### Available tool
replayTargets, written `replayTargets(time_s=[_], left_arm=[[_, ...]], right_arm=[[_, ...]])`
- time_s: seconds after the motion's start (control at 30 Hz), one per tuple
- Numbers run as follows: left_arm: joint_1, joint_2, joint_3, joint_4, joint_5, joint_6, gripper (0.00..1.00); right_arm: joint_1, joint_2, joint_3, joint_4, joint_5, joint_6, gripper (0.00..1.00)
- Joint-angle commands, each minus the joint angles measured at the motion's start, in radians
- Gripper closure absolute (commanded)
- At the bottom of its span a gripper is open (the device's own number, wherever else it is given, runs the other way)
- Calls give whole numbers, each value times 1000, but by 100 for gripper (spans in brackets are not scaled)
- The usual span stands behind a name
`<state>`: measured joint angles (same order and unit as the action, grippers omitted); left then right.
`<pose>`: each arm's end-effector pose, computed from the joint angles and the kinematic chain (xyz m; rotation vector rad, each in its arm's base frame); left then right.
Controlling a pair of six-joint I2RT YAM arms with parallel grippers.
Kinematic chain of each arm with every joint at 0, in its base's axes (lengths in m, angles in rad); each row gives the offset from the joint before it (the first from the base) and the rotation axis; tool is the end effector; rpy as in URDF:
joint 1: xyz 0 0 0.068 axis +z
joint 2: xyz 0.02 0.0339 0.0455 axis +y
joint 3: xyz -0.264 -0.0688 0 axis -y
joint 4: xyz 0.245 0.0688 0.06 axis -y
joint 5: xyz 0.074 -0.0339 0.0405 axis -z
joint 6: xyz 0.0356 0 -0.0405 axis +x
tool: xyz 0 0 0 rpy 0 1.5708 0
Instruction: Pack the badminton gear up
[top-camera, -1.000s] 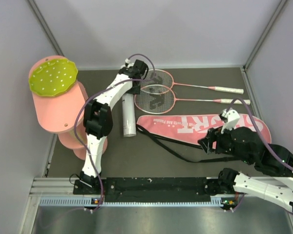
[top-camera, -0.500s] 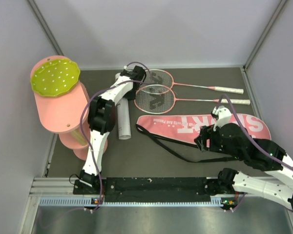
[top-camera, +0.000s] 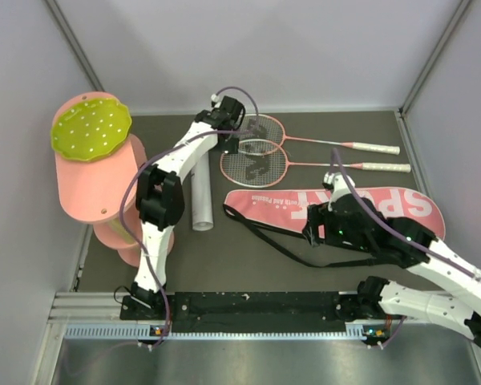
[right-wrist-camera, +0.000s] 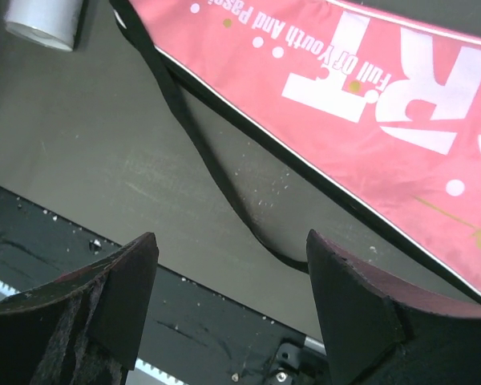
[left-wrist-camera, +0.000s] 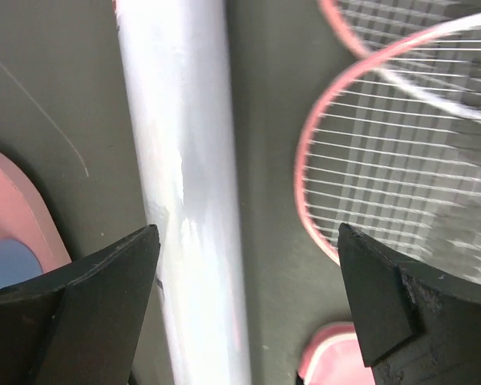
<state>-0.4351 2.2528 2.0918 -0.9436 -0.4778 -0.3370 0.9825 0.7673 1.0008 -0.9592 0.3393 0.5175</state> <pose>0.4470 -0.1897 0.2441 -0.0219 2.5202 0.3428 0.0847 0.1057 0.3404 -0.3534 2.2526 0.4118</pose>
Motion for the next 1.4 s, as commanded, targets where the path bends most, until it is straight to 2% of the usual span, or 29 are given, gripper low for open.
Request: replayTargets(time_s=[0.0,0.2,0.33,0.37,0.5,0.67,0.8,0.93,1.1,1.23,1.3,1.33,1.37], left_arm=[[-74,-214,-64,141,117,30,4],[-201,-390,-220,281,319,116,3],[-246,-498,-323,315,438,141,4],[-251,-516,-338,321,535,142,4],[-275,-642,-458,413,677,124,5],[-277,-828,-671,615,780,104,6],[-283,-930,-800,748,941,87,13],[-290,-1038,-975,871,1100,81,16],[-330,-1194,-1160,972,1118,118,15],[-344,-1263,-1236,947,1049,173,16],[-346,-1276,-1245,901,1029,191,17],[-346,-1277,-1244,869,1027,205,18],[-346,-1283,-1242,853,1028,210,18]], right_arm=[[-102,76,-65,149,-150,3,26],[-257,96,-174,308,-327,68,26],[-327,138,-228,339,-336,88,25],[-335,148,-237,349,-359,91,25],[-358,220,-263,364,-346,75,25],[-447,234,-280,363,-391,87,25],[-551,263,-327,364,-465,136,24],[-588,342,-295,340,-458,55,24],[-574,526,-162,260,-346,-88,24],[-550,605,-99,280,-407,-129,24],[-516,658,-47,267,-347,-177,24],[-469,682,-27,243,-253,-201,23],[-447,728,14,229,-220,-246,23]])
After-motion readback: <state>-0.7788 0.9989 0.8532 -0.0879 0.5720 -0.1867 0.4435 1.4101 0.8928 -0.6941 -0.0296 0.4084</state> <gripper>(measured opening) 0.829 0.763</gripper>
